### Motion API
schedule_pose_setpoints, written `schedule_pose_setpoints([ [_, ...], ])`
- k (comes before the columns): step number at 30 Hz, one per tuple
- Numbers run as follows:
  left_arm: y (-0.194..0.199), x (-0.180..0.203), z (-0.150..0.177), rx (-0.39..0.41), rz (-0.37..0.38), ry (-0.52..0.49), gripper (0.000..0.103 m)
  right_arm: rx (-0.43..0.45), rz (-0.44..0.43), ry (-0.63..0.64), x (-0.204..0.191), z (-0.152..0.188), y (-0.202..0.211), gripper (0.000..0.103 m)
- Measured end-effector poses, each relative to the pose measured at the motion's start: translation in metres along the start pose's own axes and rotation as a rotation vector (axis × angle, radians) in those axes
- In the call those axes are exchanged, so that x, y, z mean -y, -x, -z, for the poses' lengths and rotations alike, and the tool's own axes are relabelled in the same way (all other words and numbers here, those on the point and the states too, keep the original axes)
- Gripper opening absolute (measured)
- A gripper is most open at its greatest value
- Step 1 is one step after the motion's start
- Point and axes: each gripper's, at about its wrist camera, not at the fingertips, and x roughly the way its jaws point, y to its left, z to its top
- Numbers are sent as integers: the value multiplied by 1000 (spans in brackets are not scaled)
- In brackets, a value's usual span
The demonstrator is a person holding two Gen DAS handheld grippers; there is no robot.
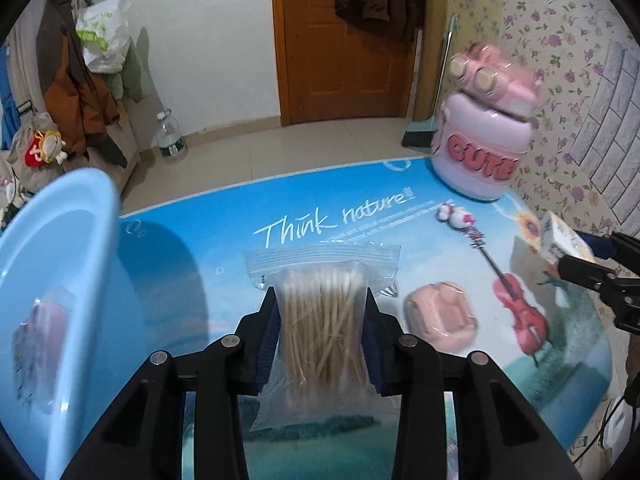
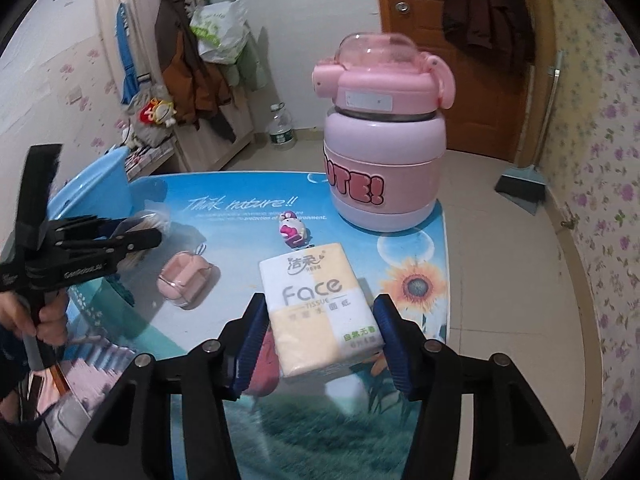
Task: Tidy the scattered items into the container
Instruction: 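Close the left gripper on the swab bag while the right gripper grasps the tissue pack, then lift the swab bag with the left gripper while the right gripper lifts the tissue pack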
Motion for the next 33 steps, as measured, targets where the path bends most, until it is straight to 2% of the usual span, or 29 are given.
schedule_pose_setpoints([
  [6, 45, 8, 10, 69, 7, -2, 35, 31, 63, -81, -12, 8, 28, 55],
  [13, 90, 6, 22, 120, -2, 13, 35, 86, 40, -133, -45, 20, 58, 55],
  [24, 125, 5, 46, 148, 2, 50, 34, 127, 37, -106, -94, 27, 82, 55],
  [33, 144, 9, 60, 183, -3, 57, 34, 139, 58, -109, -112, 38, 92, 55],
])
